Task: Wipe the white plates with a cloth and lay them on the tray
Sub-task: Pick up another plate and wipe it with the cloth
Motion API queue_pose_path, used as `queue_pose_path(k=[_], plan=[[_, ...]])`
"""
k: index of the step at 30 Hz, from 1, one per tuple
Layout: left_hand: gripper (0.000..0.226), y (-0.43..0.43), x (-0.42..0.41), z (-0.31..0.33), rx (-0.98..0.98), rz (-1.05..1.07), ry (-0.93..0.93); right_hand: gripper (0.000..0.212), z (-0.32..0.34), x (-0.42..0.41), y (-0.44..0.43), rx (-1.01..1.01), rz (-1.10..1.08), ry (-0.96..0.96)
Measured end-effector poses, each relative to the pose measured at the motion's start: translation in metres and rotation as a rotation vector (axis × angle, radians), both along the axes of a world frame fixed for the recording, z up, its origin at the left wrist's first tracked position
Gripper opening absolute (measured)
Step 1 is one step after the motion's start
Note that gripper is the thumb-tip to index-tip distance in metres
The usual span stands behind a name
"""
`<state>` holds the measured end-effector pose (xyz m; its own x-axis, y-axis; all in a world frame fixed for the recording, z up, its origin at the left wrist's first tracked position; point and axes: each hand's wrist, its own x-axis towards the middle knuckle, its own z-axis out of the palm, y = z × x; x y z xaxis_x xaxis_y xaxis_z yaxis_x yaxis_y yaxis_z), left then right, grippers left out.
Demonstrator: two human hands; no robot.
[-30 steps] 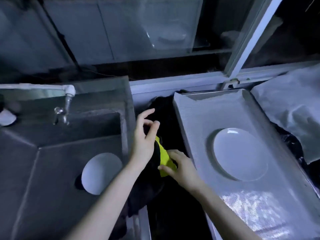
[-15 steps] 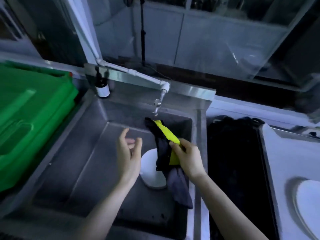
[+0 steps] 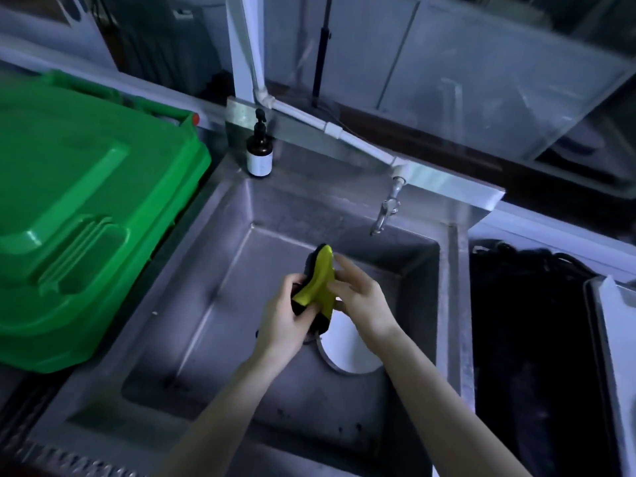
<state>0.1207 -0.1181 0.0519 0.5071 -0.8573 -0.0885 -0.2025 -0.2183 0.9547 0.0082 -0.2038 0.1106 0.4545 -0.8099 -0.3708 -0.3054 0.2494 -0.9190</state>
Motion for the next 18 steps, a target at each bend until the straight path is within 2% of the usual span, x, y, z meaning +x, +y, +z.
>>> queue_pose_path(k=[2,4,7,12,16,18], plan=[[0.043,-0.001,0.009,0.0,-0.01,0.039,-0.02,0.054,-0.005,0.001,-0.003,-0.064,0.044,0.062],[0.034,-0.003,0.014,0.003,-0.024,0.087,-0.017,0.061,-0.008,0.0,-0.002,-0.156,0.186,0.154],[0.036,-0.007,0.02,0.01,-0.03,0.079,0.064,0.071,-0.016,0.003,0.006,-0.204,0.28,0.241],[0.07,-0.006,0.037,0.008,0.002,-0.064,0.3,0.053,-0.03,0.02,0.013,-0.073,0.043,0.149],[0.101,0.001,0.043,-0.009,-0.013,-0.18,0.183,0.043,-0.04,0.036,0.006,-0.101,-0.078,0.229],[0.104,0.0,0.042,-0.021,-0.037,-0.185,0.048,0.035,-0.044,0.043,0.005,-0.039,-0.135,0.216]])
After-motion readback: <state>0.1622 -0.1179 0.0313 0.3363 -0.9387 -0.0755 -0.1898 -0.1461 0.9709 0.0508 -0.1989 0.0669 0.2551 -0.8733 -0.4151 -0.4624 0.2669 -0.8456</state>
